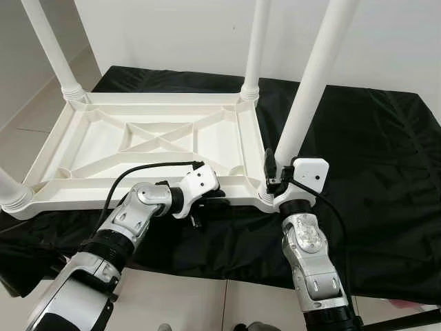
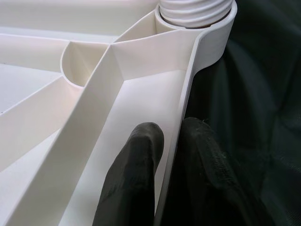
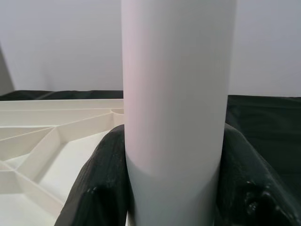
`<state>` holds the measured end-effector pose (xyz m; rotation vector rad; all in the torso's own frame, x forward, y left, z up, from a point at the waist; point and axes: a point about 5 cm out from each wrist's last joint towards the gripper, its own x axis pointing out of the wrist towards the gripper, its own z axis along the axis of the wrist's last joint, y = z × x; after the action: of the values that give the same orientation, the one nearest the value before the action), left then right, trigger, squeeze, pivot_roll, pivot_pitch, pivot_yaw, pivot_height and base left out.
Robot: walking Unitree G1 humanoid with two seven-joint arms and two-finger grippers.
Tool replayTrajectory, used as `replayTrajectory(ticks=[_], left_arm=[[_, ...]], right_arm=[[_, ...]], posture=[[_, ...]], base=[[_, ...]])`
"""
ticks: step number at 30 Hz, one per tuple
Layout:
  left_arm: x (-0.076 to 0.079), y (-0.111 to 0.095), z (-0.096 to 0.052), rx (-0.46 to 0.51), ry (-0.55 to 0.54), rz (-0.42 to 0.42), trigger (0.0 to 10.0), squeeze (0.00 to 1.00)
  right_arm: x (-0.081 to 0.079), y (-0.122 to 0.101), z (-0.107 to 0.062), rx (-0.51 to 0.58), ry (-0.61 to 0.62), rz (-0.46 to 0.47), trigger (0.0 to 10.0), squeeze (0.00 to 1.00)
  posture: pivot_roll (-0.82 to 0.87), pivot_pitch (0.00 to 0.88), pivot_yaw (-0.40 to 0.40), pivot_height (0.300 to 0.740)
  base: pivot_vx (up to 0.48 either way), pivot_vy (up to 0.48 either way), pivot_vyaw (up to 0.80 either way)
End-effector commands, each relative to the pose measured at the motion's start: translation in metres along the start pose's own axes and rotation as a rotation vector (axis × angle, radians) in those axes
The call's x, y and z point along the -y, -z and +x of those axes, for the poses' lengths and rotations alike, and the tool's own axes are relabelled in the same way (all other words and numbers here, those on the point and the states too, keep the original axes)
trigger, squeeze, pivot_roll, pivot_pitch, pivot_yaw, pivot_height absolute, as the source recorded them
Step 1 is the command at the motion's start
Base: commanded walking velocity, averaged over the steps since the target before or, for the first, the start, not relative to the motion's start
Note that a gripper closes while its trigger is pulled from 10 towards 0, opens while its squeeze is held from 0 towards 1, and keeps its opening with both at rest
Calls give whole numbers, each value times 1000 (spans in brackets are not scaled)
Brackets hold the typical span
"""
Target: Building children table
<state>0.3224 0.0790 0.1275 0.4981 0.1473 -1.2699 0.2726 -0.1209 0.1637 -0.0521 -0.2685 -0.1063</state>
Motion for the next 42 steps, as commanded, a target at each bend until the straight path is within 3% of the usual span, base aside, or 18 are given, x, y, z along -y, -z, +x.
replayTrajectory(ticks=[1,9,13,18,28,34,35,42], left_arm=[[0,-7,-9,-3,131,58,10000,0],[0,-8,-9,-2,133,60,10000,0],[0,-8,-9,-2,135,58,10000,0],[1,-8,-8,-1,131,57,10000,0],[-1,-8,-8,3,123,56,10000,0],[-14,-11,-14,8,73,34,10000,0],[-17,-12,-15,9,62,17,10000,1000],[-21,-10,-18,-8,51,7,10000,1000]], right_arm=[[46,32,-11,-172,303,-133,10000,0],[55,36,-14,-202,383,-163,10000,0],[46,32,-12,-156,297,-134,10000,0],[33,13,-8,-43,136,-6,10000,0],[36,-6,5,57,97,21,10000,0],[40,-33,22,183,-21,54,10000,0],[42,-33,25,190,-23,44,10000,0],[44,-28,30,179,-39,36,10000,0]], posture=[[-90,52,5,740],[-92,55,7,740],[-93,58,6,740],[-97,56,1,740],[-97,52,-2,740],[-94,41,-4,740],[-93,37,-4,740],[-91,31,-3,740]], base=[[0,0,0],[0,0,0],[0,0,0],[0,0,0],[0,0,0],[0,0,0],[0,0,0],[0,0,0]])
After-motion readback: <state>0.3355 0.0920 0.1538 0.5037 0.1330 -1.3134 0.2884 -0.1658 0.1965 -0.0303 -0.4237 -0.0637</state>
